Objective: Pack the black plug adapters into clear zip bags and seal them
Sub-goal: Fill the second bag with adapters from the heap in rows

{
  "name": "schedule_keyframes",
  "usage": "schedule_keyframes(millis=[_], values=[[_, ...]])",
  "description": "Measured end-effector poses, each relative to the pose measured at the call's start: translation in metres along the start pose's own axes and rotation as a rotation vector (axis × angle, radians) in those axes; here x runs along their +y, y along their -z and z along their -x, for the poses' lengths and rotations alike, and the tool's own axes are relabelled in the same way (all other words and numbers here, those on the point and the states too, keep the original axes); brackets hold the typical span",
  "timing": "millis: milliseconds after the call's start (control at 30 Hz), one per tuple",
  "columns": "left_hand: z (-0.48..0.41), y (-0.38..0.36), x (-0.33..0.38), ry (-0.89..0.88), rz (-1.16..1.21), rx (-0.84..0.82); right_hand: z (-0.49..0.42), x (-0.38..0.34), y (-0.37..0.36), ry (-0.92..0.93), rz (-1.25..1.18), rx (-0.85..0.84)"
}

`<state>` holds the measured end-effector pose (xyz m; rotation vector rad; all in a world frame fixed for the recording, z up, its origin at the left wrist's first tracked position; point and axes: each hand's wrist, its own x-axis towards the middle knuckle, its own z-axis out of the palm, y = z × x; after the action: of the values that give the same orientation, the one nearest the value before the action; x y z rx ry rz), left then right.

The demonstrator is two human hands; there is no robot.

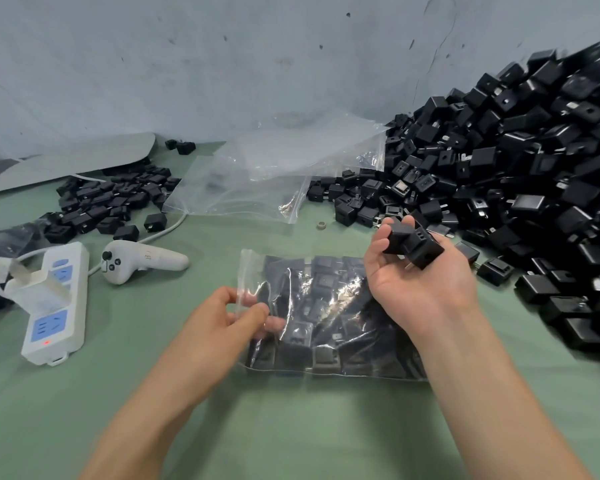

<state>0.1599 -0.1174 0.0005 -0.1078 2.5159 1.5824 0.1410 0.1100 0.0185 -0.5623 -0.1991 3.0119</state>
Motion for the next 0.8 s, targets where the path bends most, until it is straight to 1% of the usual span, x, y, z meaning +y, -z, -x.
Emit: schedule_keyframes(millis=[133, 300, 467, 633, 700, 767, 800], values=[[-0.004, 0.008, -0.001, 0.017, 0.031, 0.015, 0.001, 0.001, 0.001, -0.014, 0.003, -0.009], [-0.002, -0.003, -0.001, 0.021, 0.011, -0.055, 0.002, 0.0, -0.001, -0.012, 0.004, -0.009], [-0.003, 0.008, 0.0, 0.006, 0.033, -0.057, 0.004, 0.004, -0.002, -0.015, 0.014, -0.023], [-0.001, 0.0, 0.002, -0.006, -0.018, -0.098, 0.005, 0.009, -0.007, 0.002, 0.01, -0.03], [-0.002, 0.003, 0.003, 0.002, 0.007, -0.111, 0.006, 0.012, -0.008, -0.004, -0.006, -0.041], [-0.003, 0.008, 0.003, 0.01, 0.062, -0.052, 0.007, 0.013, -0.009, -0.012, -0.019, -0.05], [-0.004, 0.01, 0.002, 0.003, 0.077, 0.016, 0.008, 0.014, -0.009, -0.015, -0.021, -0.054]])
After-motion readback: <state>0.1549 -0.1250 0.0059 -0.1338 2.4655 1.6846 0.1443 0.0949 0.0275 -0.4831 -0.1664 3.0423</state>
